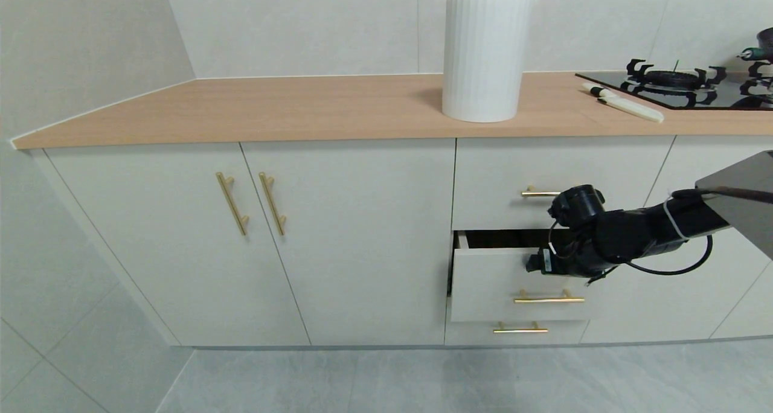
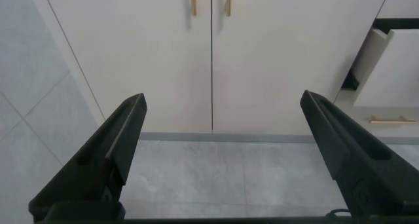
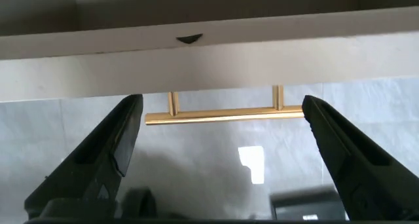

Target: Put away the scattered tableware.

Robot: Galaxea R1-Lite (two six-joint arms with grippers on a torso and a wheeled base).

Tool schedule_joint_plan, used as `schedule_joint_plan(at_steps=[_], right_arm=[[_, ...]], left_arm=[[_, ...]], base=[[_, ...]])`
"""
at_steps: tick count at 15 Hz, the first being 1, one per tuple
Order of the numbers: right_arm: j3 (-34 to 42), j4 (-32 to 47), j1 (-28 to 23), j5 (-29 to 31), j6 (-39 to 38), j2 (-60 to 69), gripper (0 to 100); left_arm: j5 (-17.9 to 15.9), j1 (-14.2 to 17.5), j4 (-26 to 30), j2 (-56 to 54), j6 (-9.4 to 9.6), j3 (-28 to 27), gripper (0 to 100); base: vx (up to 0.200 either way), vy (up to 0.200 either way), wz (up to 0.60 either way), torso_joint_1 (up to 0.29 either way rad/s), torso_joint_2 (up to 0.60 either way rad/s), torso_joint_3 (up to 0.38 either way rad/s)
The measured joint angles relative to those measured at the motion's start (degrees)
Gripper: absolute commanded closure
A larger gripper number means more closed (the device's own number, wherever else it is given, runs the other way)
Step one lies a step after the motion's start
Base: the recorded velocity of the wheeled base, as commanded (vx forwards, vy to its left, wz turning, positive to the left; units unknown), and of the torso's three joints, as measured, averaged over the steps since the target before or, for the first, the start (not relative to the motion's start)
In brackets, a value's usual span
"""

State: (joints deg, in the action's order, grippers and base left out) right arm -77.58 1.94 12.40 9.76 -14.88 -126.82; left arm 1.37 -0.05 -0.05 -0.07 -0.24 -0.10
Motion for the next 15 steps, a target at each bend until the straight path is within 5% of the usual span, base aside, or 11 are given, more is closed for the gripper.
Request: schedule_joint_plan(at_steps=[15], right_arm=[[-1.4, -18.1, -2.6, 2.6, -4.0, -5.9, 0]], left_arm=[[0.0, 0.0, 0.0, 0.0, 0.0, 0.0, 0]], base=[[0.0, 0.0, 0.0, 0.0, 0.0, 0.0]])
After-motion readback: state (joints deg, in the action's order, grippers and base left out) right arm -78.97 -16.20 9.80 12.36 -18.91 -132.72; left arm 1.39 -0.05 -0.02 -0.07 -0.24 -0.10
